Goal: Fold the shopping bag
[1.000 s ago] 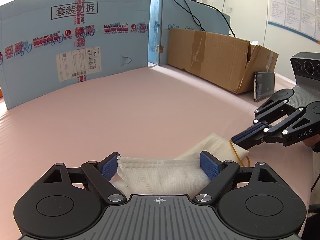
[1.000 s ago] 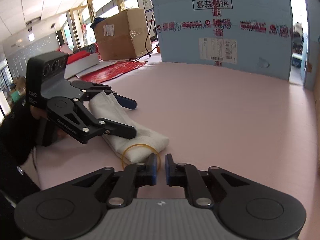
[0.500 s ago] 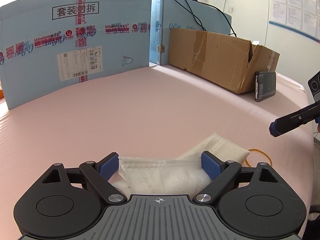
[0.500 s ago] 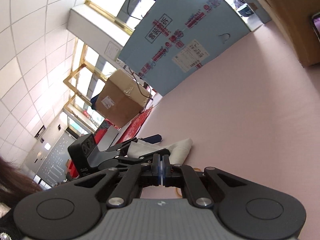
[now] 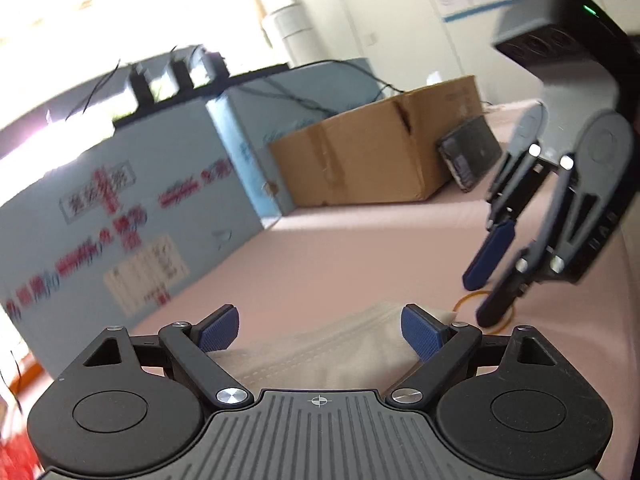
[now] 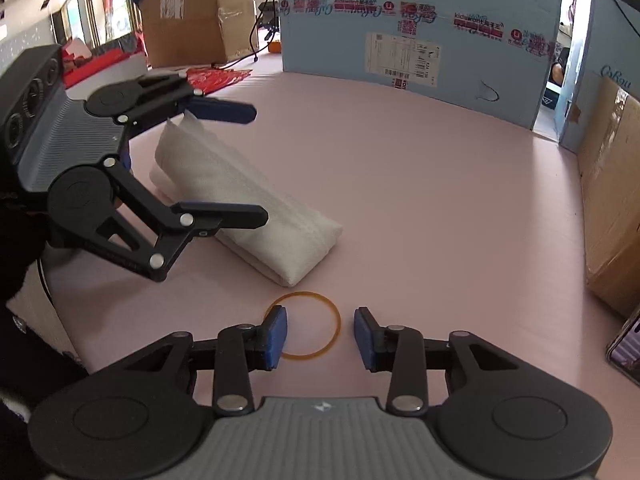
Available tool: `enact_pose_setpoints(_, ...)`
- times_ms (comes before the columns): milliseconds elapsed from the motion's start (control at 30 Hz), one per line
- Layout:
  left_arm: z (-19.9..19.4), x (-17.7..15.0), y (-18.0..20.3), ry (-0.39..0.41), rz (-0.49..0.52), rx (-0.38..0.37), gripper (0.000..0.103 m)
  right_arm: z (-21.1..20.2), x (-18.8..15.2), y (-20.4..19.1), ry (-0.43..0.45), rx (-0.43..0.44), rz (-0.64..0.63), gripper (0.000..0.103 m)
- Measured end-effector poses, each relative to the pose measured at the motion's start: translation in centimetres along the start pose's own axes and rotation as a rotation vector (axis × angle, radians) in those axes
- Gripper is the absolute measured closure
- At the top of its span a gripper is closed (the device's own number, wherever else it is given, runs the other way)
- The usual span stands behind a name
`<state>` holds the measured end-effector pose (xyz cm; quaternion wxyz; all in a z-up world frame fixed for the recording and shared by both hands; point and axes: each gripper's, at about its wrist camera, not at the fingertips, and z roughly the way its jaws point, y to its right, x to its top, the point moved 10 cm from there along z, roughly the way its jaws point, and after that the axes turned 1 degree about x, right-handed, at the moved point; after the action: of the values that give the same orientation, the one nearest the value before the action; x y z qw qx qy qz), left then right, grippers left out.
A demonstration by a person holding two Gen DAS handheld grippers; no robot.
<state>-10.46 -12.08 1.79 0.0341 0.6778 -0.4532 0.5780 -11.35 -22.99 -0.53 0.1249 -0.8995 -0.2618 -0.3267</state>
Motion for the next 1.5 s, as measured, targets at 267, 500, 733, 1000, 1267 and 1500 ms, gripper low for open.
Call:
enact_pose_setpoints(267, -0.6, -1.0, 2.9, -0.029, 0.187, -0.144, 0.035, -0.4, -0.1, 1.5, 0.057, 0.022, 0.209, 0.102)
enact_pose_setpoints(500, 0.1, -1.3, 3.8, -0.055, 0.207, -0.215, 0.036, -0.7, 0.1, 3.3, 0.142, 0.067, 0.438, 0.102)
enact_pose_setpoints(733, 2.2, -2.3, -0.1, -0.124, -0.197, -0.332, 0.064, -0.4, -0.3, 5.1, 0.201, 0.104, 0.662, 0.102)
enact_pose_setpoints(1000, 2.1, -2.1, -2.7, -0.083, -0.401, -0.299, 0.07, 1.4, -0.7, 6.5, 0.241, 0.226, 0.98, 0.102)
enact_pose_setpoints(1267, 1.4, 0.0, 0.7, -0.071, -0.179, -0.273, 0.046, 1.9, -1.7, 6.7, 0.252, 0.253, 1.107, 0.102)
enact_pose_setpoints(1500, 1.9, 0.4, -2.7, -0.054, -0.49, -0.306, 0.05, 1.9, -1.9, 6.7, 0.258, 0.263, 1.103, 0.102)
